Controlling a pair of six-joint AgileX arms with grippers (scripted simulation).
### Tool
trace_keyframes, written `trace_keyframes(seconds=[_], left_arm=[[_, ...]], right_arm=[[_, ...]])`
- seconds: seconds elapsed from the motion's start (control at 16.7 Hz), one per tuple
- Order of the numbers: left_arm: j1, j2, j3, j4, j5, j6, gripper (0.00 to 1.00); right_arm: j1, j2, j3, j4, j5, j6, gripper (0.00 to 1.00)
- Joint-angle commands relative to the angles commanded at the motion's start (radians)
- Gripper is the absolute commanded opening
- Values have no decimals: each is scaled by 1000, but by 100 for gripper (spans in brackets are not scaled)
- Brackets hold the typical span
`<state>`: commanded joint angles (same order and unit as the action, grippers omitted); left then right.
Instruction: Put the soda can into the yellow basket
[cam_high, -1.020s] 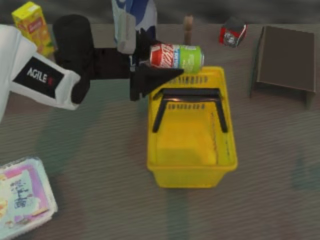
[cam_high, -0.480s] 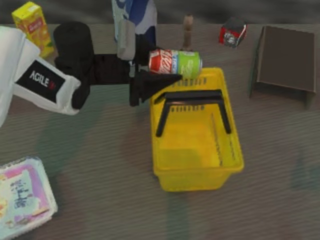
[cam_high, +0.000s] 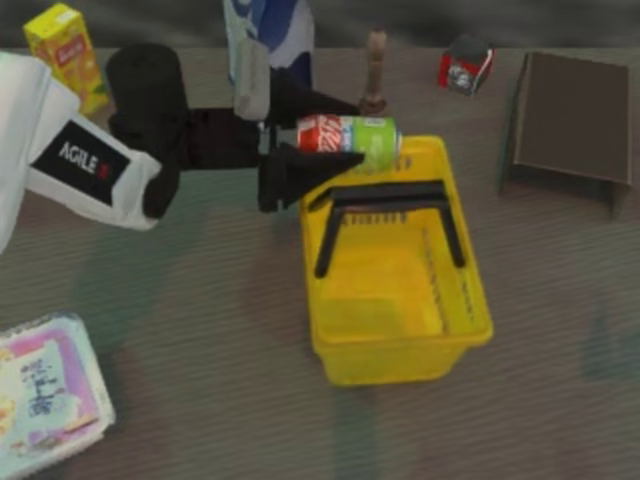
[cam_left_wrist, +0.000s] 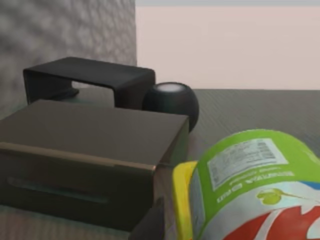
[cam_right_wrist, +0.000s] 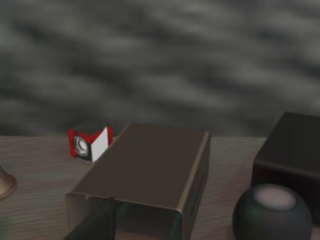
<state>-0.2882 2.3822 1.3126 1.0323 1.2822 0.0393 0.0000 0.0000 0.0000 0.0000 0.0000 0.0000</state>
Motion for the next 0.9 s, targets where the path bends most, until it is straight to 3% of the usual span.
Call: trace_keyframes(seconds=[0.12, 0.66, 0.9], left_arm=[[0, 0, 0, 0, 0, 0, 100], [-3, -3, 1, -2, -2, 1, 100], [12, -76, -24, -32, -46, -20, 100]], right_arm=[[0, 0, 0, 0, 0, 0, 100], [0, 0, 0, 0, 0, 0, 100], [11, 73, 91, -45, 13, -31, 100]])
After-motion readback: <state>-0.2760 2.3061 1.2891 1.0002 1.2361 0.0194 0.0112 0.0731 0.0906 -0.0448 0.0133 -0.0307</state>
